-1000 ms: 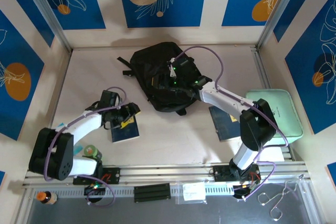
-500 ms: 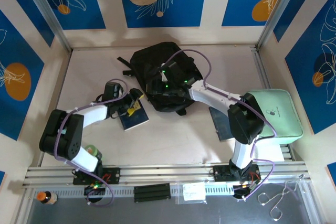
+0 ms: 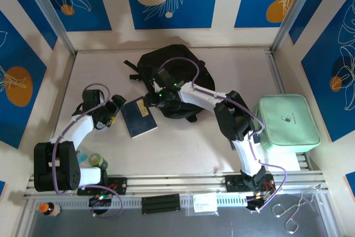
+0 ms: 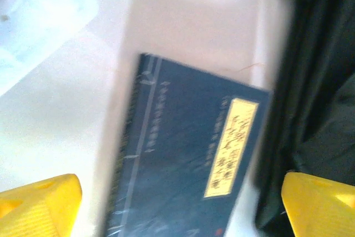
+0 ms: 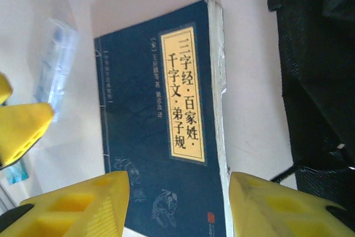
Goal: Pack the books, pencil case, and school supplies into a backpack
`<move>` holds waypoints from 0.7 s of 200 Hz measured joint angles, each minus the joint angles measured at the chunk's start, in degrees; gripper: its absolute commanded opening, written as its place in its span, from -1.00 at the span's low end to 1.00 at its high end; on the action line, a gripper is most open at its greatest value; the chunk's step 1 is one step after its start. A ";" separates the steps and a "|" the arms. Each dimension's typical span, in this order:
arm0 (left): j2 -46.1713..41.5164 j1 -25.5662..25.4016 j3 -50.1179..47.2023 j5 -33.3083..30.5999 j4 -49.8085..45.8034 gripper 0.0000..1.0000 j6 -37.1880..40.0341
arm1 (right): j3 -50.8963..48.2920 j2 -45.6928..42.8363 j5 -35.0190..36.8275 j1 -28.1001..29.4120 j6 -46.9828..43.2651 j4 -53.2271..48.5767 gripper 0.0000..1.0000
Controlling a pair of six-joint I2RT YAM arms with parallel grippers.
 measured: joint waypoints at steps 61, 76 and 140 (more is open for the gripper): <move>2.16 -0.04 0.11 -0.22 -5.79 0.37 7.52 | 7.34 7.02 3.08 0.76 -2.71 -5.92 -0.36; 3.43 -0.20 0.13 0.09 -5.81 0.30 8.55 | 8.79 8.04 3.04 0.76 -3.13 -6.88 -0.39; 7.45 -1.25 1.18 1.40 -6.14 -0.05 11.28 | 11.43 10.58 2.71 0.76 -4.02 -8.96 -0.57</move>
